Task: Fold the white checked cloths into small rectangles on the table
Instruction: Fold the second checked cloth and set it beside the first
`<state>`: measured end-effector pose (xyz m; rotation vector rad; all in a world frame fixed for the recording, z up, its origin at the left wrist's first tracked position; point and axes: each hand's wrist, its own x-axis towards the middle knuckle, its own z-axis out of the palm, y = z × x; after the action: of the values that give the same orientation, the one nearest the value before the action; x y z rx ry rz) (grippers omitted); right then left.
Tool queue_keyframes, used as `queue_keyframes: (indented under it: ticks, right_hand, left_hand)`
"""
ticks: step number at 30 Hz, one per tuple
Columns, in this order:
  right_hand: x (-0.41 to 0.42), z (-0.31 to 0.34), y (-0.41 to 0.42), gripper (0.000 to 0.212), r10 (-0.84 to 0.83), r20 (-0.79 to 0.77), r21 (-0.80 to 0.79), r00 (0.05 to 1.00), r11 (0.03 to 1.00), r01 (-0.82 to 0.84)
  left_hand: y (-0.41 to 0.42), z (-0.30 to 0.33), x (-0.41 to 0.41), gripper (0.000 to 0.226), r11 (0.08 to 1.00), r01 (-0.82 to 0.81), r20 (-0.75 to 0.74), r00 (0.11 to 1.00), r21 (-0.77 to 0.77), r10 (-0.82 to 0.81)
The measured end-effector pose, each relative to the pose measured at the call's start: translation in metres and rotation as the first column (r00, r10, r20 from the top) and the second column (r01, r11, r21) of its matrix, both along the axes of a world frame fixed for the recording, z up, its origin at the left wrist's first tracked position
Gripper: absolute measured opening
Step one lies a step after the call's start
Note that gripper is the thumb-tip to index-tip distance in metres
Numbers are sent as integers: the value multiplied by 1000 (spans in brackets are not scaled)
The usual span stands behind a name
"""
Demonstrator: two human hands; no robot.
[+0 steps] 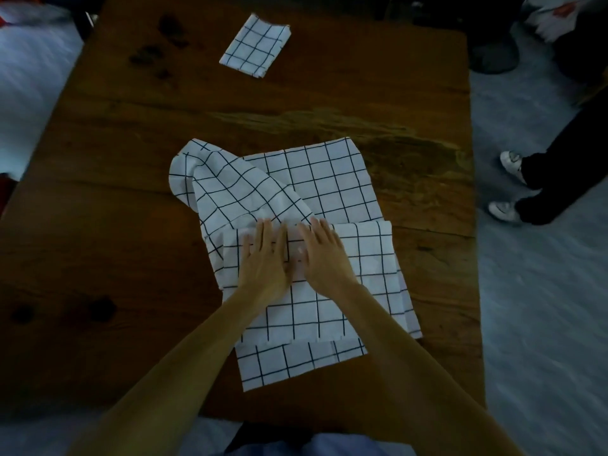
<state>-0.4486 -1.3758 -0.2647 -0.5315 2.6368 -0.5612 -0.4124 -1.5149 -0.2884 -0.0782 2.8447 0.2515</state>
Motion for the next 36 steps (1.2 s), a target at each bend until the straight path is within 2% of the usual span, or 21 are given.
queue_keyframes:
  ticks: [4,6,10,12,14,16,18,22,25,27,29,31,36]
  right_hand:
    - [1,-33,0,61,53,46,95,998,994,-58]
    - [6,-46,9,64,94,19,142,995,985,-95]
    - [7,-53,17,63,114,-45,147,993,983,-106]
    - [6,-53,7,63,157,-37,119,987,981,-152]
    - [6,-54,-7,66,204,-10,107,979,974,-202]
    - [6,-59,-8,67,173,-19,132,985,977,-169]
    - [1,-63,13,60,77,-57,173,995,983,-66]
    - [-7,-60,68,61,-53,-89,223,995,972,72]
    - [-9,-55,65,63,-105,-109,224,988,966,128]
    - [-7,-49,48,61,-72,-120,169,990,981,92]
    - [-3,-46,23,64,72,-81,101,994,993,-64]
    - [1,-49,3,70,141,-42,67,989,988,-138]
    - [-12,-65,51,57,-19,-107,167,994,985,36]
  left_hand:
    - [-23,-24,18,85,998,-17,89,996,-65,23]
    - [-34,-29,26,87,996,-21,114,993,-85,31]
    - [-31,-20,24,76,996,-90,-12,996,3,90]
    - [-18,-20,14,65,998,-27,-79,996,56,32]
    - [-5,-27,3,60,997,11,-84,996,80,-4]
    - [-5,-35,0,62,999,-26,-35,999,47,27]
    - [-20,-43,6,64,999,-46,-4,999,-20,46]
    - [-52,-40,19,71,997,-67,-53,997,-45,64]
    - [-44,-33,15,69,993,-101,-71,993,-56,97]
    - [-24,-27,6,66,998,-55,-87,995,23,57]
    - [1,-27,-4,64,991,65,-101,993,118,-53]
    - [15,-32,-9,67,983,91,-79,994,159,-80]
    - [-40,-44,12,65,1000,-19,-13,1000,-20,19]
